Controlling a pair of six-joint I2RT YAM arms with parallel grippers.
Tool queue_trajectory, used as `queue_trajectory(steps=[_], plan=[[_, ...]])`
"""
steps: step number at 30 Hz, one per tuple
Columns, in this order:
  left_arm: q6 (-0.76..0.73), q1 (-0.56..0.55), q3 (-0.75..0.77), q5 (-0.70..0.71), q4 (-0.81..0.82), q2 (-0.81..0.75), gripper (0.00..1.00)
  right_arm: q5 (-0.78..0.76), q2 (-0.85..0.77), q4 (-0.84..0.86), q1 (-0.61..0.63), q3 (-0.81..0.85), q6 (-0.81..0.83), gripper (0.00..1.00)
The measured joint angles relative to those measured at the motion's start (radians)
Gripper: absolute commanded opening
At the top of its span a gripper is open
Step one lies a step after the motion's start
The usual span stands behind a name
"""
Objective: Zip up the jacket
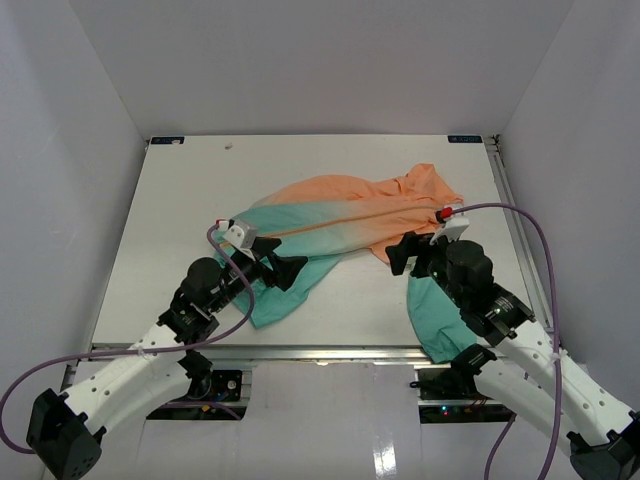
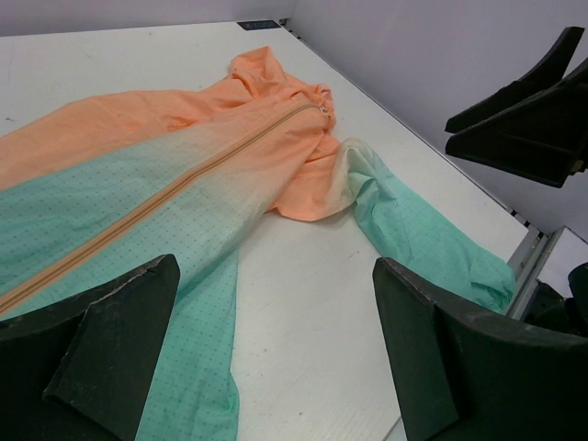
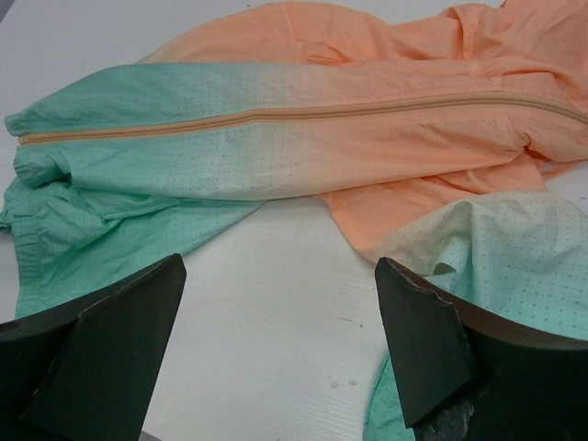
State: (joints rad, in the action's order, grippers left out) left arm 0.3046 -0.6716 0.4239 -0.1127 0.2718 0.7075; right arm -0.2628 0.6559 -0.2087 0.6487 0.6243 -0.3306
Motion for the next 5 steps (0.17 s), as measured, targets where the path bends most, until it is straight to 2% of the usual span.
queue_trajectory(steps=[5], plan=[[-0.004,-0.002,-0.005,-0.001,0.003,0.005,0.98,-0.008,-0.028,0.001,0.0,-0.002,0.001,0.9]])
